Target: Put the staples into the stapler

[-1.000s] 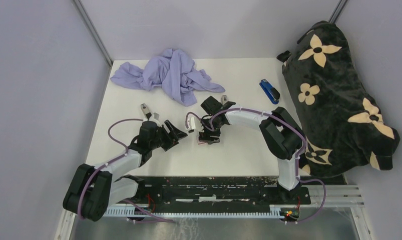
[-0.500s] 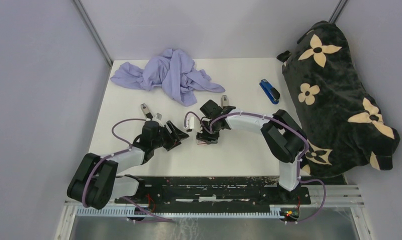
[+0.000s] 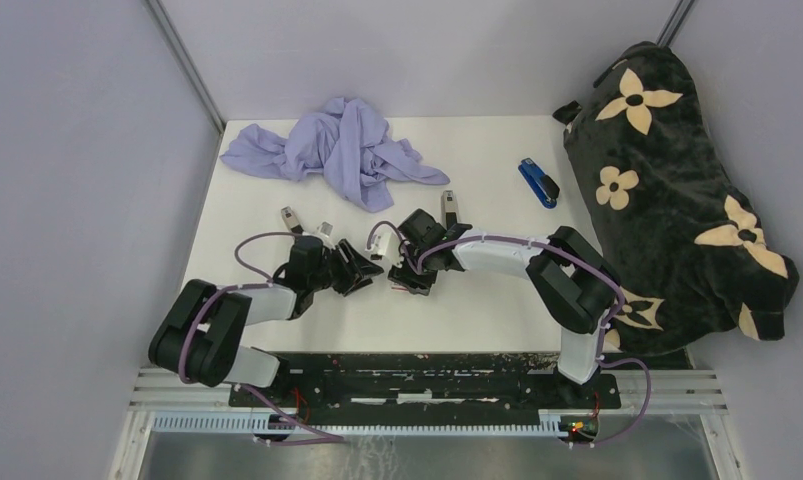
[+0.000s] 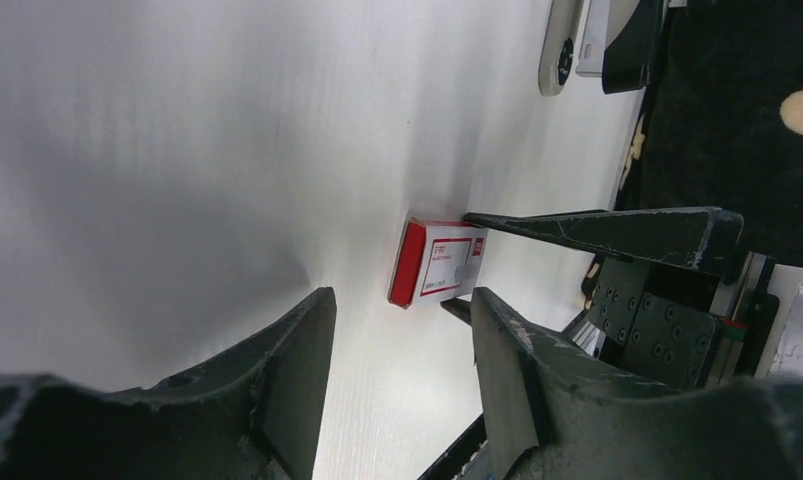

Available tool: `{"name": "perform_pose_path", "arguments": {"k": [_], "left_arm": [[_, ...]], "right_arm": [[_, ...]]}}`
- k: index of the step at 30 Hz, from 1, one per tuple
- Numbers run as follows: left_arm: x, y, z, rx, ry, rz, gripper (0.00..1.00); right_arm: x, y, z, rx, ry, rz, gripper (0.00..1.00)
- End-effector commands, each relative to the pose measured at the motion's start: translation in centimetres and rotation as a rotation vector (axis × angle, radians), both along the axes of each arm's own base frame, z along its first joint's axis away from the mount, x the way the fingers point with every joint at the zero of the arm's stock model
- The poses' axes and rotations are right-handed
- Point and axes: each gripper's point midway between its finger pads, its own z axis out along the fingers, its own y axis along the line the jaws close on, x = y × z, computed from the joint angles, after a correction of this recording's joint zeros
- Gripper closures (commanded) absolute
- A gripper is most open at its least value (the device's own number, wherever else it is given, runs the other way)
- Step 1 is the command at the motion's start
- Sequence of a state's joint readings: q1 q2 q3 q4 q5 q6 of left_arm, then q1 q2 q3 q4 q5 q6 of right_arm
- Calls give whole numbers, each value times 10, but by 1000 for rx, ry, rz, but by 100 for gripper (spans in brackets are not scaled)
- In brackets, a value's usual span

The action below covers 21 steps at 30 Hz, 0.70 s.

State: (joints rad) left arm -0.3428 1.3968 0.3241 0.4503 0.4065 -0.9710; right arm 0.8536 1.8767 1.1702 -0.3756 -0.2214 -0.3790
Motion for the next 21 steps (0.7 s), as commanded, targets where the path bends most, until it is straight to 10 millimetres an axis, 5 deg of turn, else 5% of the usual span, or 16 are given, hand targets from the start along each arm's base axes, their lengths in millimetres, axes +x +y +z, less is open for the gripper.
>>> {"name": "perform_pose_path", "arguments": {"k": [1,11,21], "left_arm": [[13,-18,22,-78,-78,-67,44],[16,-32,20,-101,-83,-173,57],[12,-40,6,-112,-46,-227,61]], "right_arm": [[-15,-10,-16,-46,46,-24,45],[-13,-6,-20,-58,38,60,45],[-17,-11,-23,-91,48,109,48]]}}
